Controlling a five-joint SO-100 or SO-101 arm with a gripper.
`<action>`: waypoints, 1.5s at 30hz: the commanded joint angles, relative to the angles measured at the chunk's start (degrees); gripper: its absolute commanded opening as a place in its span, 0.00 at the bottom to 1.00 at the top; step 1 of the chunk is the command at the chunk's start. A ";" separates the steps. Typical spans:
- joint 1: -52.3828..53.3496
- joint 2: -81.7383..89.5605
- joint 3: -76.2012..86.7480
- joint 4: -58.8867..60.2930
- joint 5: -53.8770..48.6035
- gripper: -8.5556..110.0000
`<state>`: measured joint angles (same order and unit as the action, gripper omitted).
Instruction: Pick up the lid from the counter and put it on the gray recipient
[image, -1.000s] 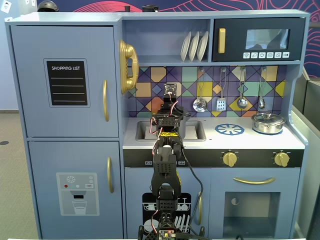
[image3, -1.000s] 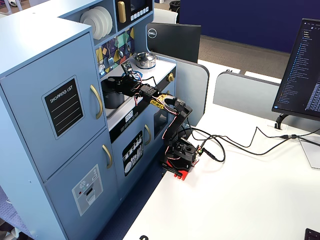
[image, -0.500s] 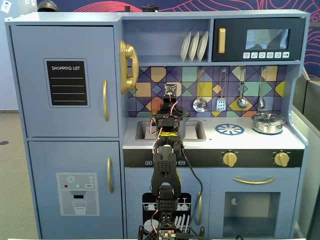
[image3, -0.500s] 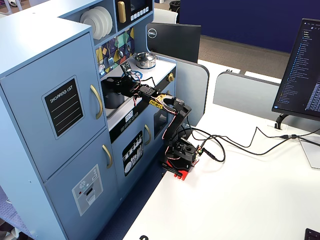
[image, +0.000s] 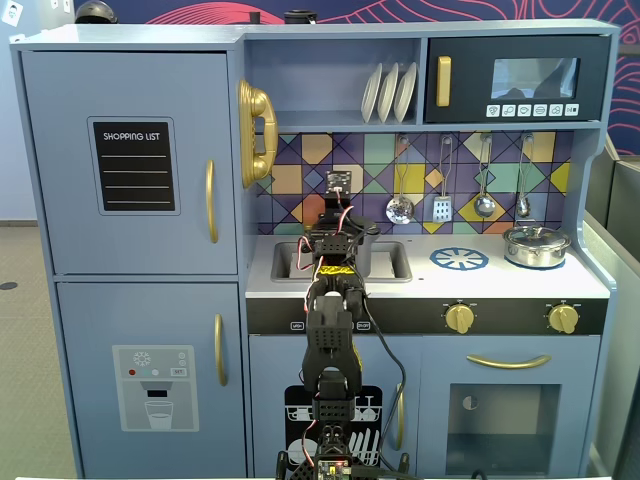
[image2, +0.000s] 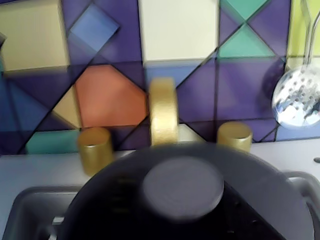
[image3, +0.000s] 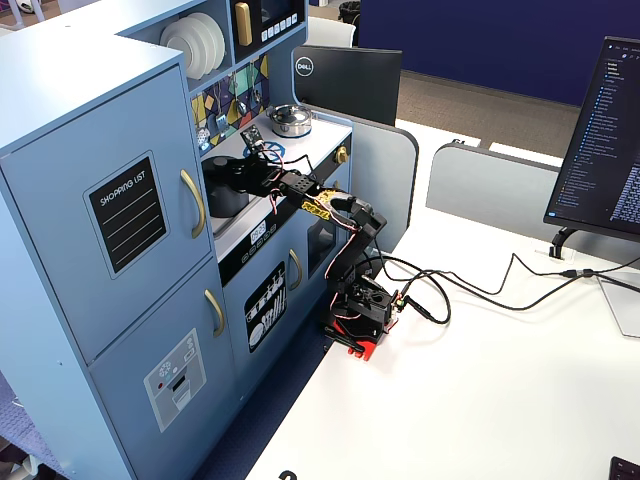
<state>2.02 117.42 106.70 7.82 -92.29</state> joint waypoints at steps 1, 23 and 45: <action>1.76 4.48 -0.62 0.62 -0.97 0.30; -1.67 47.29 9.58 68.38 7.65 0.07; -3.60 62.14 63.11 64.16 12.57 0.07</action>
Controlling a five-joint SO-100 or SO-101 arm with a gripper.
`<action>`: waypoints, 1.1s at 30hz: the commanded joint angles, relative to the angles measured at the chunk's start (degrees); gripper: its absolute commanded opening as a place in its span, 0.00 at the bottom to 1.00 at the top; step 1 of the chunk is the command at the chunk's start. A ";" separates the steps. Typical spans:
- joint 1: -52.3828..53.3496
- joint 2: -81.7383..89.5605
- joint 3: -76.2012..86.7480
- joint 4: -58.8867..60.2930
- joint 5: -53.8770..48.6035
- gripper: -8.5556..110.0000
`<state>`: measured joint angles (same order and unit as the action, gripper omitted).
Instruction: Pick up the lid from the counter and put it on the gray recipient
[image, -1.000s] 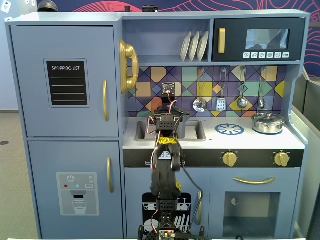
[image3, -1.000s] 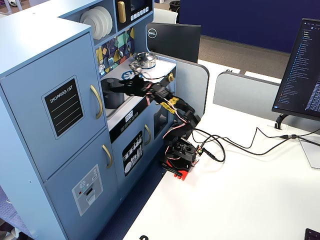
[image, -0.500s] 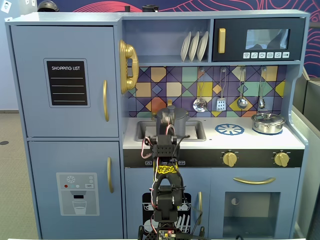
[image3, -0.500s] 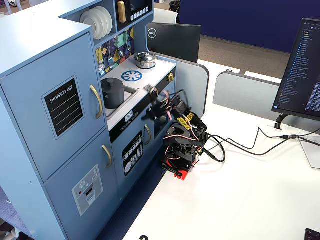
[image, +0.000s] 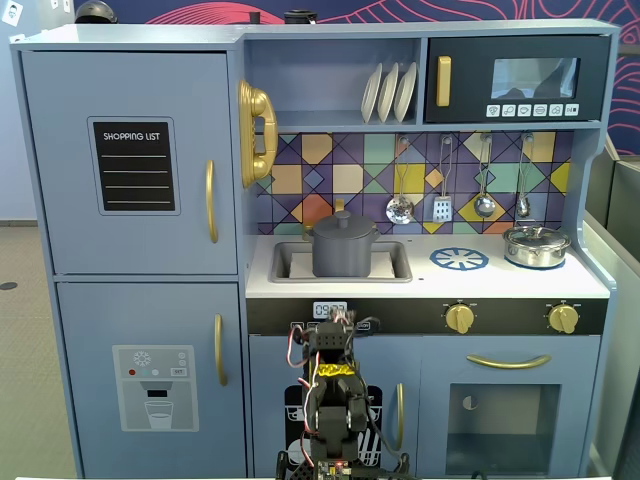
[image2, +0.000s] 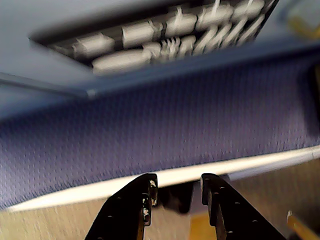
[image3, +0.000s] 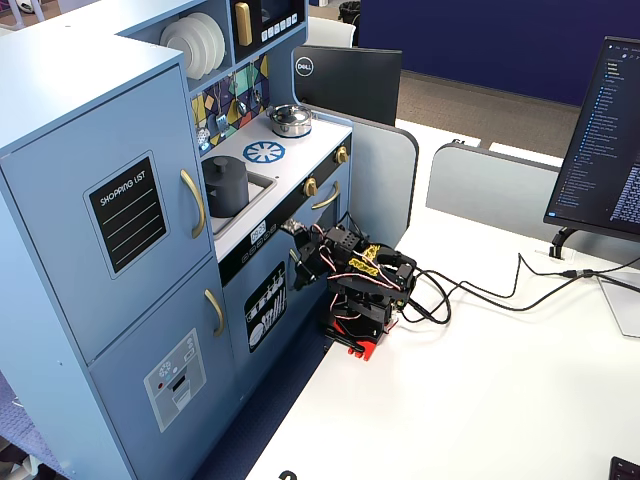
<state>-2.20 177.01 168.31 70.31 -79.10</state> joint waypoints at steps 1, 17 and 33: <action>0.88 3.69 2.81 3.25 -1.67 0.07; 1.23 5.10 3.69 17.31 -7.38 0.10; 1.32 5.10 3.69 17.31 -7.38 0.14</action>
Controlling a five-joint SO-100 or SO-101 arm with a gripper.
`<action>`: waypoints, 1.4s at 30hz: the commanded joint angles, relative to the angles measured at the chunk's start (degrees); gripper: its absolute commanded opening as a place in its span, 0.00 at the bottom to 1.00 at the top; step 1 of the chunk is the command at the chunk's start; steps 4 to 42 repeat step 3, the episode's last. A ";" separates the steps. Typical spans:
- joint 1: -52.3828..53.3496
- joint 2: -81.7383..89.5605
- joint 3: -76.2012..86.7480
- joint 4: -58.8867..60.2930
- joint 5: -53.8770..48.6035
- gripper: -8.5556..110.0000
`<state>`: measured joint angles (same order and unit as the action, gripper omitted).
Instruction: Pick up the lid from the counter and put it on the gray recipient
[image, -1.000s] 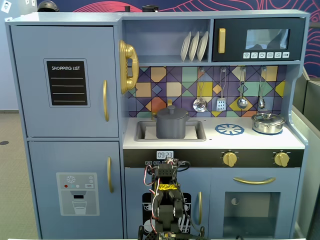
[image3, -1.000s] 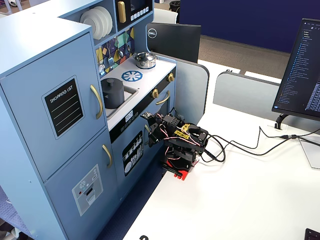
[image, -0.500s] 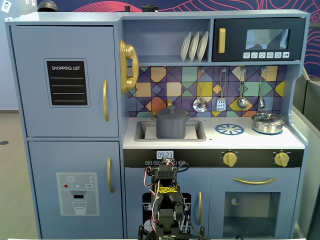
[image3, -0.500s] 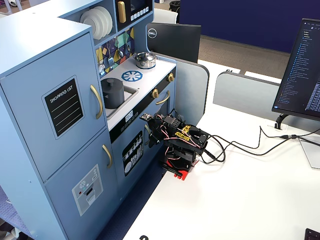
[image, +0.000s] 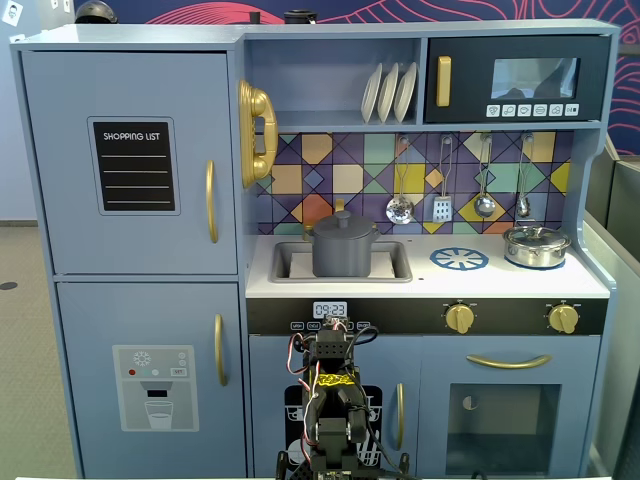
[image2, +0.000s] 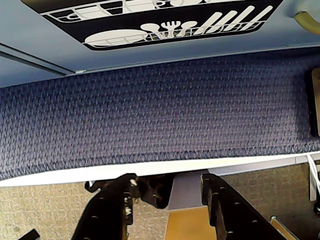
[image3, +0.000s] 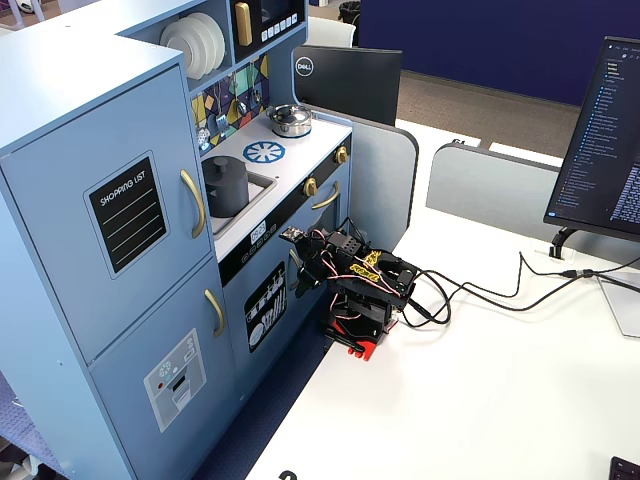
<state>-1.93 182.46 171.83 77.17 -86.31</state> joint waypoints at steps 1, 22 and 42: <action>1.05 -0.35 0.18 10.46 -0.18 0.14; 1.05 -0.35 0.18 10.46 -0.18 0.14; 1.05 -0.35 0.18 10.46 -0.18 0.14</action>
